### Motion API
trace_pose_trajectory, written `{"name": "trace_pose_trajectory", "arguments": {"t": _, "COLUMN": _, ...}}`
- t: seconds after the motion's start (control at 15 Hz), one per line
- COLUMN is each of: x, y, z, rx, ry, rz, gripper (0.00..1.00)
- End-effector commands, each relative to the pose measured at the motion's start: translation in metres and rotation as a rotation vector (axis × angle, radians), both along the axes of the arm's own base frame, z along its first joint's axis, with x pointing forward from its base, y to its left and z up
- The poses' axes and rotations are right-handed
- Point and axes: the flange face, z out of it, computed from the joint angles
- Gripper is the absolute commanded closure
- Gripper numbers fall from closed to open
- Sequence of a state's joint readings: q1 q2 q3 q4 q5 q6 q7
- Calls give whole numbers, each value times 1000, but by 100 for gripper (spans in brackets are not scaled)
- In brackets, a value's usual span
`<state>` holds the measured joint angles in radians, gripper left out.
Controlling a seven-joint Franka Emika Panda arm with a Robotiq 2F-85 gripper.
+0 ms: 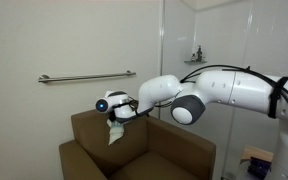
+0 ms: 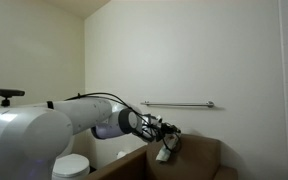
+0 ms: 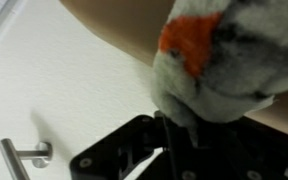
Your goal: Use the towel from the seat to wipe the backrest of the sofa.
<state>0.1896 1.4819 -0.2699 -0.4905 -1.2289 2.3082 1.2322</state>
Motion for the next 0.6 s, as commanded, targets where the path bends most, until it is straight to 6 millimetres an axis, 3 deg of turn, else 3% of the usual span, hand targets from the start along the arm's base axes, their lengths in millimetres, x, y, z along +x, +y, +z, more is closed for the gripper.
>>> {"name": "trace_pose_trajectory", "arguments": {"t": 0.0, "x": 0, "y": -99, "z": 0, "rx": -115, "ry": 27, "rz": -154, "gripper": 94}}
{"name": "trace_pose_trajectory", "arguments": {"t": 0.2, "x": -9, "y": -184, "z": -6, "rx": -147, "ry": 46, "rz": -250, "gripper": 94}}
{"name": "trace_pose_trajectory", "arguments": {"t": 0.27, "x": -12, "y": -202, "z": -8, "rx": -147, "ry": 51, "rz": -268, "gripper": 94}}
{"name": "trace_pose_trajectory", "arguments": {"t": 0.47, "x": -14, "y": -213, "z": -10, "rx": -124, "ry": 51, "rz": -277, "gripper": 94}}
{"name": "trace_pose_trajectory", "arguments": {"t": 0.53, "x": -10, "y": -226, "z": 8, "rx": -102, "ry": 48, "rz": -255, "gripper": 94}}
